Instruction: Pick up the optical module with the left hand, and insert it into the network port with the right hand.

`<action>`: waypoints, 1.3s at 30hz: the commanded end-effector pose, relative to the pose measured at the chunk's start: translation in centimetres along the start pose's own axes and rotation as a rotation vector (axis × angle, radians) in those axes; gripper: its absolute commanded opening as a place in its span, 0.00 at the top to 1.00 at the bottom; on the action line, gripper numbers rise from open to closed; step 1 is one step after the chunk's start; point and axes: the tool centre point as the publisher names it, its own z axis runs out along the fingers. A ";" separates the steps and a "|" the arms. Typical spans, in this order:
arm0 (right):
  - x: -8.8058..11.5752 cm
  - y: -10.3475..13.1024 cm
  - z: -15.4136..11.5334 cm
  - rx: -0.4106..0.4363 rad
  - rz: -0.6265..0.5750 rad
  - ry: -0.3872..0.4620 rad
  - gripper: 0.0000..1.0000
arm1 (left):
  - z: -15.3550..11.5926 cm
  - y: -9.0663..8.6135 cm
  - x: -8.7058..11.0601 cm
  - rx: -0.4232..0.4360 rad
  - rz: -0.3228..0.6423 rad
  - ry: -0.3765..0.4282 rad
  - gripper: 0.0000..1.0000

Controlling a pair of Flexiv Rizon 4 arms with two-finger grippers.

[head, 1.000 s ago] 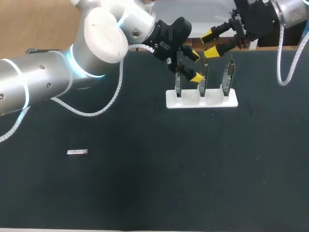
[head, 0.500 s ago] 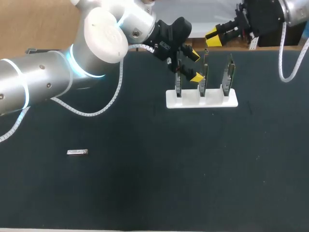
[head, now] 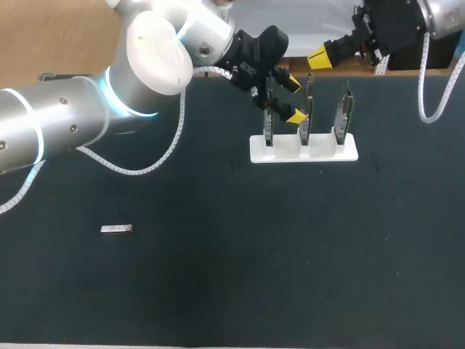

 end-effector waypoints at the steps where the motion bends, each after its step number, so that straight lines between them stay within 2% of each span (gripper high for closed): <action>1: 0.1 -0.5 0.3 -0.013 0.005 0.003 1.00 | 0.0 0.1 -0.1 0.000 -0.002 0.004 0.00; 13: 0.4 -0.5 0.6 -0.019 0.011 0.022 1.00 | 0.0 0.1 -0.1 0.000 -0.002 0.004 0.00; 39: 2.8 -0.5 1.7 -0.042 0.083 0.032 1.00 | 0.0 0.1 -0.1 0.000 -0.002 0.004 0.00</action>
